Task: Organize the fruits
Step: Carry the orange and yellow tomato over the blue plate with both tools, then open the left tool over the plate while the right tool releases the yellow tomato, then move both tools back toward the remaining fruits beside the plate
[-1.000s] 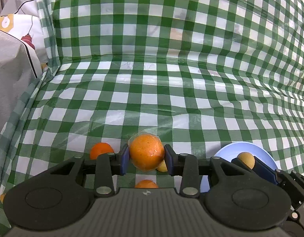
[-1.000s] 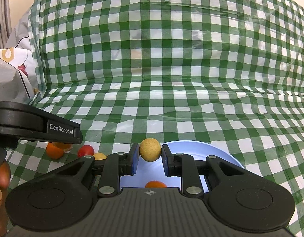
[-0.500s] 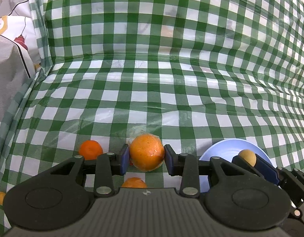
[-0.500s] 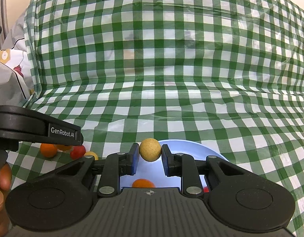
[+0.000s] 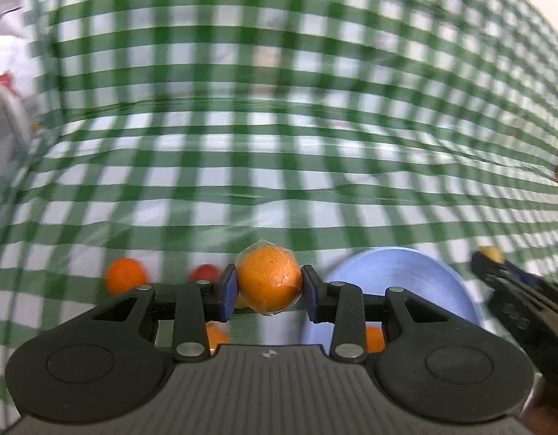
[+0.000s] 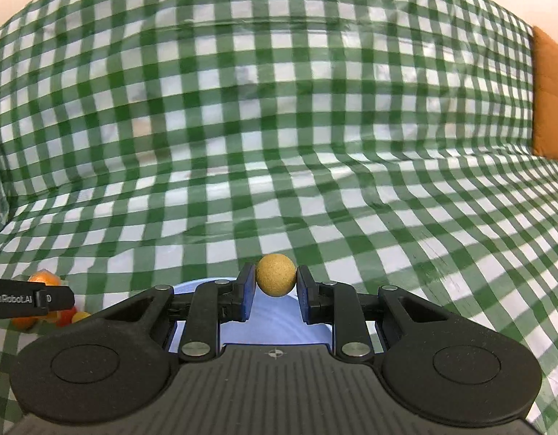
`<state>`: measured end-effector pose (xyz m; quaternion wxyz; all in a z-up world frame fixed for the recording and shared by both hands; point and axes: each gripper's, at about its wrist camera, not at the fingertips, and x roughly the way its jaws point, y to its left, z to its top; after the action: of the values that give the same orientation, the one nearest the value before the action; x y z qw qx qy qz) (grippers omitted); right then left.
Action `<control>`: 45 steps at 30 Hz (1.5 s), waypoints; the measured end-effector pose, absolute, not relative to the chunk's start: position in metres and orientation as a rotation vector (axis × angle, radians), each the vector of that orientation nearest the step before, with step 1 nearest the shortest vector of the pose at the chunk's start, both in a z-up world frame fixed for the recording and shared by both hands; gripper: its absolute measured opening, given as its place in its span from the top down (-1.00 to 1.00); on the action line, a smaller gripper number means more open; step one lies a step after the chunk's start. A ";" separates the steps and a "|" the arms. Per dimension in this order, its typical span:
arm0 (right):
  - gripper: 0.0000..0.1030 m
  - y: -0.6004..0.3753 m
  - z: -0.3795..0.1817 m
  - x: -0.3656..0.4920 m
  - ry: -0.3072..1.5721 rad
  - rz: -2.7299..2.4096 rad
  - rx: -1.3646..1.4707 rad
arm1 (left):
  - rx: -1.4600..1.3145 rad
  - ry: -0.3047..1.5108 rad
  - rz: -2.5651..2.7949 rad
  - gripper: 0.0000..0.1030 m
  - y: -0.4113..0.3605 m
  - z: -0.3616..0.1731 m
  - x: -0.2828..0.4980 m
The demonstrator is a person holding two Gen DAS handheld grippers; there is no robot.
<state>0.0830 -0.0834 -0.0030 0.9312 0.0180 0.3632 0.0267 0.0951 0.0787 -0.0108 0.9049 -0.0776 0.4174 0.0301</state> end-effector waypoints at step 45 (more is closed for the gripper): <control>0.27 -0.091 -0.001 0.088 0.750 0.092 0.055 | -0.032 0.910 -0.286 0.20 0.031 -0.026 0.080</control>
<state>0.0877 -0.0912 -0.0010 0.9291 0.0269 0.3662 0.0451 0.0798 0.0307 -0.0263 0.8883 -0.0155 0.4378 -0.1379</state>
